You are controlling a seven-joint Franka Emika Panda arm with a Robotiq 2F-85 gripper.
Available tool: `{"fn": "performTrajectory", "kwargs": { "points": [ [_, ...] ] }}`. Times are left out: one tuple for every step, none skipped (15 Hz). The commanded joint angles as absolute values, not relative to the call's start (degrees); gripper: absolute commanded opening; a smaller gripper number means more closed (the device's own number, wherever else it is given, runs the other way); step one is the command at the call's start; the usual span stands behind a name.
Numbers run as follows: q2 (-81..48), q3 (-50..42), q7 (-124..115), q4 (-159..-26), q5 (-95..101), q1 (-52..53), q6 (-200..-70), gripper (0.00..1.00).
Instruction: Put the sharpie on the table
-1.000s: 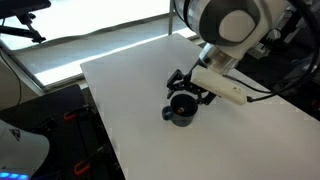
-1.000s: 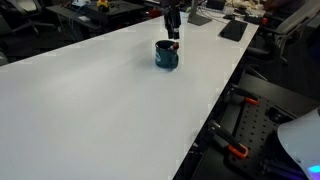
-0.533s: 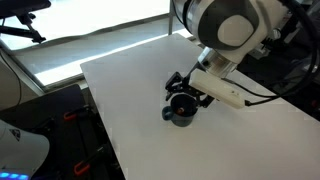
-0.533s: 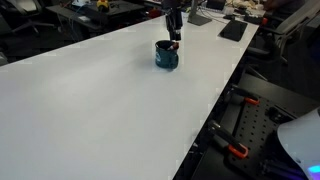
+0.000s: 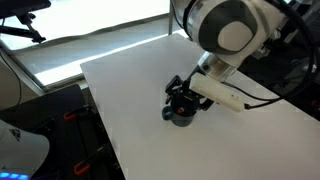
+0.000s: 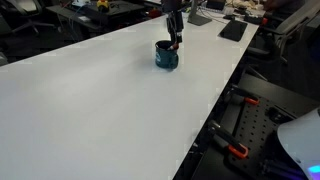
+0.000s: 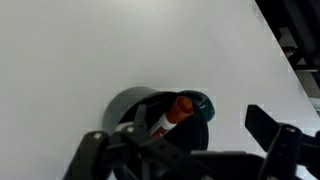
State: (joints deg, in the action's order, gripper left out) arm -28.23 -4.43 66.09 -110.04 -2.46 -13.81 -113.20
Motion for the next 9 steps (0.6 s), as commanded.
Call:
{"fn": "performTrajectory", "kwargs": {
  "points": [
    [-28.6,-4.1,65.3,-109.5,-1.4,-14.1,-113.4,1.00],
    [-28.7,-4.1,65.3,-109.5,-1.4,-14.2,-113.4,1.00],
    [-28.6,-4.0,65.5,-109.6,-1.5,-14.2,-113.5,0.99],
    [-28.6,-4.0,65.5,-109.6,-1.4,-14.2,-113.5,0.88],
    [-28.5,-4.0,65.7,-109.6,-1.4,-14.2,-113.5,0.78],
    [-28.5,-4.0,65.6,-109.6,-1.5,-14.2,-113.4,0.72],
    [-28.5,-4.0,65.7,-109.6,-1.5,-14.3,-113.5,0.64],
    [-28.4,-4.0,65.7,-109.6,-1.5,-14.3,-113.5,0.54],
    [-28.5,-4.0,65.7,-109.6,-1.6,-14.3,-113.4,0.46]
  ]
}}
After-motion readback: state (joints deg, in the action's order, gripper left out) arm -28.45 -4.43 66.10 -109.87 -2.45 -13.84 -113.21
